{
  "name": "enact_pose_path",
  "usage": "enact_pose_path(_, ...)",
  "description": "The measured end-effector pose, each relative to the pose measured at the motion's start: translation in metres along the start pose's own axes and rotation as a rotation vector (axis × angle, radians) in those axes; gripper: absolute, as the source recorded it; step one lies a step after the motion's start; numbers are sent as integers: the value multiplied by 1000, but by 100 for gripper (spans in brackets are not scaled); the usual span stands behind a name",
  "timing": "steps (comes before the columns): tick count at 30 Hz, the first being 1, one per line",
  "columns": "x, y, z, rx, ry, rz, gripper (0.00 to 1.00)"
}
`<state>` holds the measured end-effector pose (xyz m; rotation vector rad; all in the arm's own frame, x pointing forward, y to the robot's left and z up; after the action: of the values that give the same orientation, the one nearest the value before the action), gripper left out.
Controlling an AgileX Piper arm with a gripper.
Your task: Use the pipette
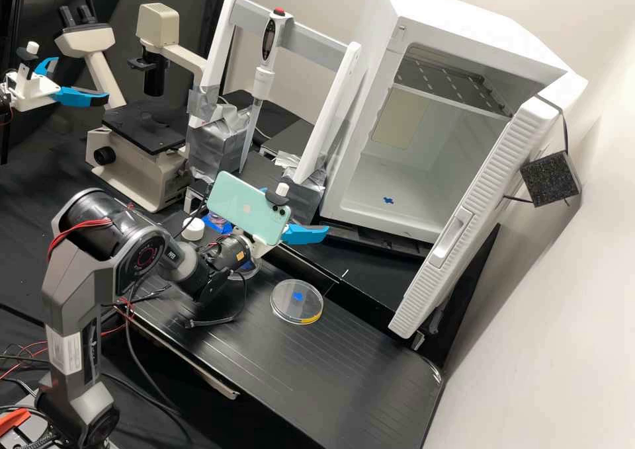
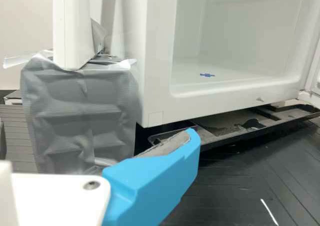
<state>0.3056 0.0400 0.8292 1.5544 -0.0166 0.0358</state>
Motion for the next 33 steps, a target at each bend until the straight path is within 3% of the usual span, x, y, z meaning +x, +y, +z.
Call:
enact_pose_path(10, -5, 1, 1, -1, 0, -4, 100)
enact_pose_path(15, -29, 14, -4, 31, 37, 12, 100)
enact_pose_path(23, -69, 37, -57, 58, 265, 82, 100)
enact_pose_path(28, -76, 46, -101, 19, 405, 118, 100)
enact_pose_path(33, -70, 52, -135, 7, 447, 124, 100)
